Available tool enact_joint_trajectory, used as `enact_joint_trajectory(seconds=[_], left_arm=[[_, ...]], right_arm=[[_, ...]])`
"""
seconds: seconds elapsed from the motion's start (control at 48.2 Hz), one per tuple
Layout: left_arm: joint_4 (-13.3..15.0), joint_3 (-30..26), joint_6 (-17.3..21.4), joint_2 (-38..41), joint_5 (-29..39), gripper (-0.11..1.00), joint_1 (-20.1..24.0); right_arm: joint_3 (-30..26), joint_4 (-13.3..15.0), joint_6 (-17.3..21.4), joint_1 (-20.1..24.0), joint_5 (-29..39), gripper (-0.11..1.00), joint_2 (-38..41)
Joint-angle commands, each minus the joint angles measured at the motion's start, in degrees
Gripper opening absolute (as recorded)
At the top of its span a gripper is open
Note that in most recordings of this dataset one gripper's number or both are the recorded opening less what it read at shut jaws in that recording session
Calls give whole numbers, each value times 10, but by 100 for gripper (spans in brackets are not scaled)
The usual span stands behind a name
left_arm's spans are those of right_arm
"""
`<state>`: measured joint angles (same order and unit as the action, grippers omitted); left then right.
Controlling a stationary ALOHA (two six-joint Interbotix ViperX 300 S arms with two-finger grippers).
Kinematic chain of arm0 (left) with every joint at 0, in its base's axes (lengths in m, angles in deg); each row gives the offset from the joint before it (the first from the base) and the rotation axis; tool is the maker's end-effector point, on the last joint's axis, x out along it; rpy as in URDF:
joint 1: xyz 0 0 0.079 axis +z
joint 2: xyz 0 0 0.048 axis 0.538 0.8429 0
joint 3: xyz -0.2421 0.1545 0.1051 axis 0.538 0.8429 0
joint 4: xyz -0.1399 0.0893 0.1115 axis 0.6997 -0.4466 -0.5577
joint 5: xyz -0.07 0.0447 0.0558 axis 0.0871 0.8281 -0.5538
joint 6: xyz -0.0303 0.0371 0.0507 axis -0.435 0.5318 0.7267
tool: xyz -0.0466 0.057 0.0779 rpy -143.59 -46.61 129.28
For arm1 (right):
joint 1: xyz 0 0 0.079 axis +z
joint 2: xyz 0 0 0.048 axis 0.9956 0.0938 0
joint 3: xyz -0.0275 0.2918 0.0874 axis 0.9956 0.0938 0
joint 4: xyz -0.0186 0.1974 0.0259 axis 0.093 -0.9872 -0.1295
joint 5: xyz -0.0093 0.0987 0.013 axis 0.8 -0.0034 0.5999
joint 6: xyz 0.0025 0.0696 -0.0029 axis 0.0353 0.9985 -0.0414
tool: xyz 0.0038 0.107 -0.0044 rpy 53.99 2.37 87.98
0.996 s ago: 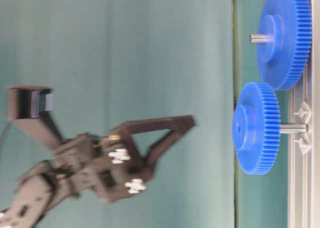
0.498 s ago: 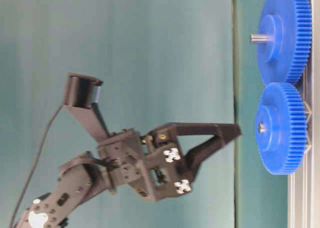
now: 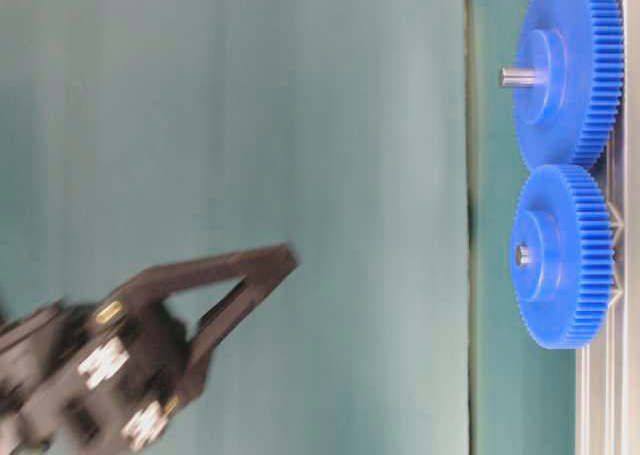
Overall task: Find the location of the shaft and insert the small gear.
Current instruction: 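Open the left gripper and withdraw it to the left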
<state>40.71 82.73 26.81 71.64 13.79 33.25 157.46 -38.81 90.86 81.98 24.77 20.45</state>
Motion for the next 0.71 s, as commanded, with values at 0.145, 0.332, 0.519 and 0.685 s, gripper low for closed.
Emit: enact_joint_trajectory(seconds=[0.145,0.332,0.519,0.685], left_arm=[[-2,48,-34,-63,-15,1,-11],[-2,92,-62,-111,-89,1,-11],[-2,165,-78,-164,-214,1,-13],[-2,200,-105,-194,-242,1,-12]], right_arm=[[-3,0,4,-1,-5,19,2],[-4,0,4,-1,-3,19,0],[-4,-2,10,-1,-2,19,-2],[-3,-2,19,0,0,19,-3]])
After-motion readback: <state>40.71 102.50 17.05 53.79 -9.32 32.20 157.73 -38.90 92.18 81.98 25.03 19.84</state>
